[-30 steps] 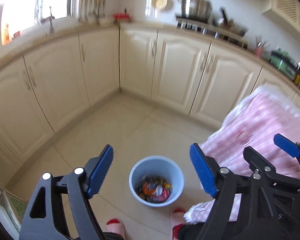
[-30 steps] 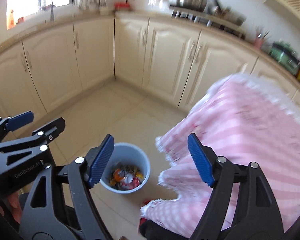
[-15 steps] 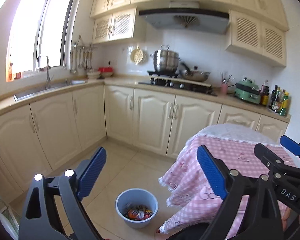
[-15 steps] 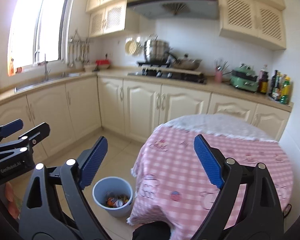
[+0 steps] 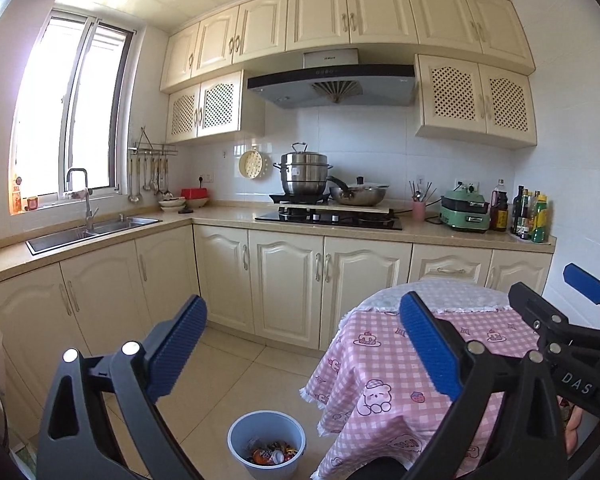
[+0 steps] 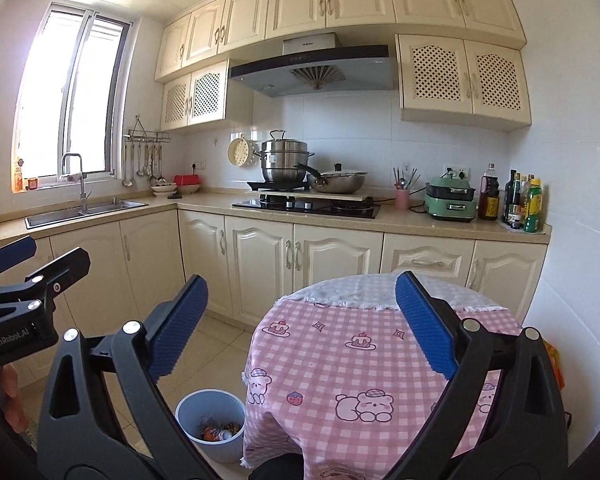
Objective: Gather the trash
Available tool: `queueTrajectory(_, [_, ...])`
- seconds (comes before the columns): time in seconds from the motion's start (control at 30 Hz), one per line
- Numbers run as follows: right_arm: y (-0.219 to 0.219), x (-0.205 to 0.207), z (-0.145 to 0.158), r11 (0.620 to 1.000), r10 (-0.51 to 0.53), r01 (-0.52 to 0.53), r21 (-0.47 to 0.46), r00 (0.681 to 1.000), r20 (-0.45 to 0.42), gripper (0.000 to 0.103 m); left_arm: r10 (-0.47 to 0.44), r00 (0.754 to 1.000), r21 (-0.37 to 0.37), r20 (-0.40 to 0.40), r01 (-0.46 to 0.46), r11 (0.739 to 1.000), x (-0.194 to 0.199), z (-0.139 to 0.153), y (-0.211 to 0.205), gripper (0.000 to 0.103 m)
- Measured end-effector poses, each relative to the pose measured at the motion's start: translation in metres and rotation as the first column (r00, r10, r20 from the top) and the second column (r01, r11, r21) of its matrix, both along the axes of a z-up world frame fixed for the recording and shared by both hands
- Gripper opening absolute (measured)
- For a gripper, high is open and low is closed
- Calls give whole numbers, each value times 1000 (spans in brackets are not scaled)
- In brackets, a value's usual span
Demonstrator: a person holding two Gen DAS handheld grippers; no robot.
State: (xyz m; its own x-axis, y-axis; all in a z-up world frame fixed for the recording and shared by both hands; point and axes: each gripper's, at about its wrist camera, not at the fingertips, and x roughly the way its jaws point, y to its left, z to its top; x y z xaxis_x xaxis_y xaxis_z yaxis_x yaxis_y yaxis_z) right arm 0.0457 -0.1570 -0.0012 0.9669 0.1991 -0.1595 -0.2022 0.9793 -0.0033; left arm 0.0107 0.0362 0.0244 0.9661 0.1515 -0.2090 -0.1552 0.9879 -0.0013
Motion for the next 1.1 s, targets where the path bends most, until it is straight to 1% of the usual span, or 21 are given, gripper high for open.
queueTrajectory(0.17, [-3,-5,2,1000,-4,4,-1,1000,9,94,-3,1000,-7,3,3,1000,-1,2,0,95])
queueTrajectory(0.33, [-3,-6,1,1000,-3,3,1,1000,10,94,-3,1000,3,4,3,1000,0,-1,5,95])
queueTrajectory(1.1, [10,3,-2,1000,27,-27,-13,1000,-14,94,-9,1000,-2,-19,9,1000,9,-7,16,95])
